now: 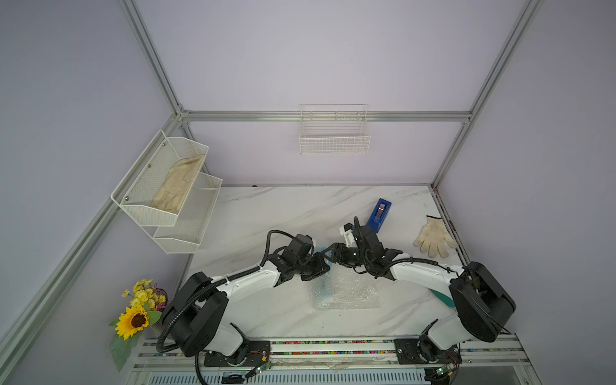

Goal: Wrap wine glasses in bubble wrap
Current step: Wrap the wine glass in bubble wrap.

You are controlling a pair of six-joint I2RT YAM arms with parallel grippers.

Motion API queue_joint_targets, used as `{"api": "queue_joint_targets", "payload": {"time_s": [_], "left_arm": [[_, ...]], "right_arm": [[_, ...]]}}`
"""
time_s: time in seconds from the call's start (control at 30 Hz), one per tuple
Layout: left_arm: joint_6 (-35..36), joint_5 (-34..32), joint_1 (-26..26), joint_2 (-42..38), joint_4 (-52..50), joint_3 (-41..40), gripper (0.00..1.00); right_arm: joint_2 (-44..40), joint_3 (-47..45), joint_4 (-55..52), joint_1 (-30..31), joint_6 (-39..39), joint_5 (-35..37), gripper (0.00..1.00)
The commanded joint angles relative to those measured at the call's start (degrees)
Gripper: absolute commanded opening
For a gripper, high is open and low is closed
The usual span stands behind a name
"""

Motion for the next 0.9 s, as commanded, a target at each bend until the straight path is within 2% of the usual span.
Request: {"api": "queue_joint_targets", "payload": {"time_s": [0.0, 0.1, 0.23, 0.47, 0.63, 0.7, 0.8, 0.87], "left_arm": [[0.2, 0.3, -0.4, -0.1, 4.1, 4.4, 0.12], [0.3, 0.1, -0.5, 0.2, 4.8, 3.7, 0.17], [0.3, 0.4, -0.5, 0.7, 5.5, 3.2, 0.18], [0.8, 1.1, -0.5, 1.1, 6.1, 3.0, 0.18], [1.1, 1.3, -0.5, 0.8, 6.2, 2.5, 0.19], [1.4, 1.8, -0.7, 0.5, 6.0, 2.8, 0.21], [2.9, 1.9, -0.7, -1.0, 4.0, 4.1, 0.30], [4.8, 0.4, -0.6, -2.4, -0.2, 5.9, 0.37]], "right_arm": [[1.3, 2.3, -3.8, -0.2, -1.0, 3.0, 0.61], [2.0, 3.3, -5.1, -0.2, -1.7, 4.1, 0.60], [2.9, 3.6, -4.7, -0.1, -2.0, 3.3, 0.58], [3.5, 3.4, -4.2, -0.1, -2.0, 2.8, 0.45], [3.4, 2.5, -4.1, -0.2, -1.9, 2.4, 0.28], [3.1, 2.1, -4.3, -0.2, -1.8, 2.7, 0.18], [2.2, 1.2, -4.6, -0.2, -1.7, 3.1, 0.02], [1.6, 0.7, -5.0, -0.2, -1.5, 3.3, 0.00]]}}
